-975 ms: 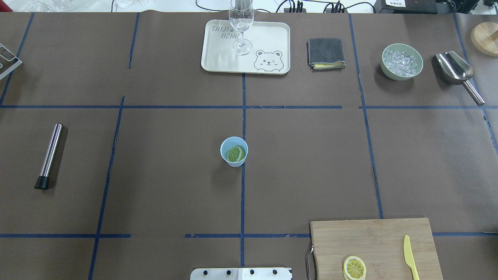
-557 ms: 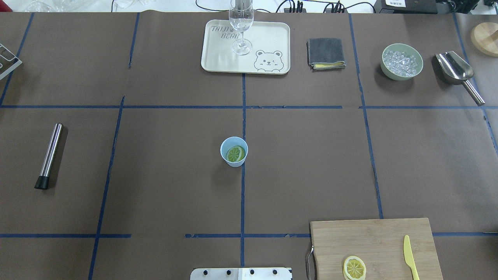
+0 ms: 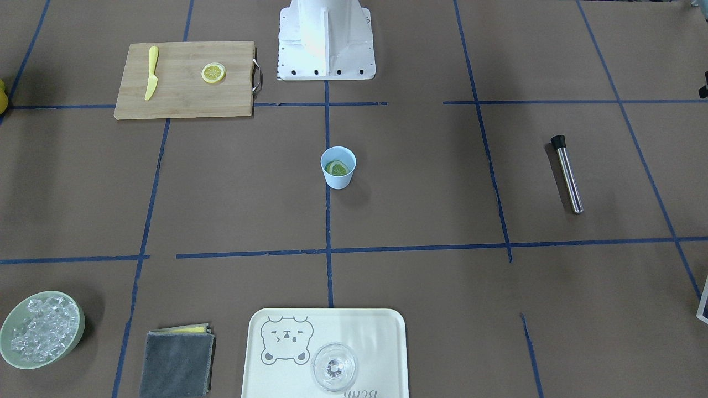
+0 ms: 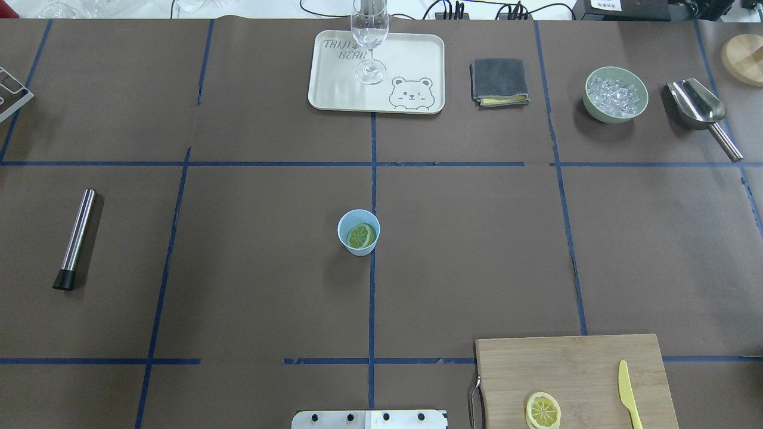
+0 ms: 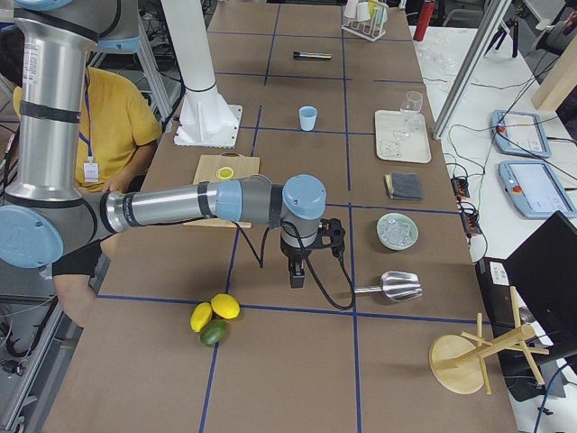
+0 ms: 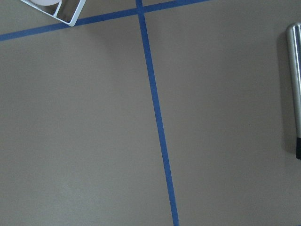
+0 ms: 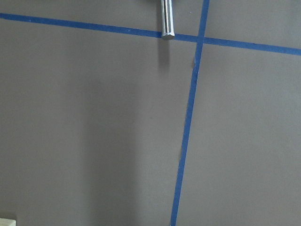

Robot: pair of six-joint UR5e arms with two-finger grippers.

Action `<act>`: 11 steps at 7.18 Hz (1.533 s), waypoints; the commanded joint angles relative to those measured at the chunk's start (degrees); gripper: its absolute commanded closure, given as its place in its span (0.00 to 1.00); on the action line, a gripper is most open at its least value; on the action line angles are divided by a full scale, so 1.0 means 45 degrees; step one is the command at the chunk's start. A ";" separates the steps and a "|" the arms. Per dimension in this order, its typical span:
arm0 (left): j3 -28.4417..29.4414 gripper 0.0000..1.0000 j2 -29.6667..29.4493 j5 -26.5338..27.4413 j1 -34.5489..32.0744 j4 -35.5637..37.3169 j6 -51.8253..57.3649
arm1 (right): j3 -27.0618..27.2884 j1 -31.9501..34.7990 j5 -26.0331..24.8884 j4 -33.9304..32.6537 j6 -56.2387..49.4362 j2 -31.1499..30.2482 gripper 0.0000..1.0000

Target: Squeeze lemon into cup

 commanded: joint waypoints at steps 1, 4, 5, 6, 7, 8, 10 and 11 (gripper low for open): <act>-0.0073 0.00 -0.0029 -0.0085 -0.0016 -0.0032 -0.0070 | -0.0040 0.0000 -0.0120 0.0006 0.0042 -0.0020 0.00; -0.0078 0.00 -0.0282 -0.0086 -0.0268 0.0045 0.0027 | -0.0079 0.0000 -0.0005 0.0026 0.0002 -0.0059 0.00; 0.0002 0.00 -0.0496 -0.0143 -0.0328 0.0026 0.0027 | -0.0080 0.0000 0.0016 0.0045 0.0003 -0.0040 0.00; -0.0094 0.00 -0.0652 -0.0125 -0.0329 0.0026 -0.0302 | -0.0080 0.0000 -0.0004 0.0045 0.0022 -0.0040 0.00; -0.0037 0.00 -0.1079 -0.0124 -0.0329 0.0007 -0.1697 | -0.0080 0.0000 -0.0023 0.0045 0.0003 -0.0040 0.00; 0.0080 0.00 -0.1683 0.0030 -0.0329 0.0045 -0.2736 | -0.0061 0.0000 -0.0081 0.0045 0.0003 -0.0040 0.00; 0.0022 0.00 -0.1689 -0.0376 -0.0348 0.0065 -0.2785 | -0.0041 0.0000 -0.0063 0.0045 0.0022 -0.0020 0.00; 0.0061 0.00 -0.1670 -0.0378 -0.0348 0.0007 -0.2785 | -0.0022 0.0000 -0.0062 0.0045 0.0022 -0.0040 0.00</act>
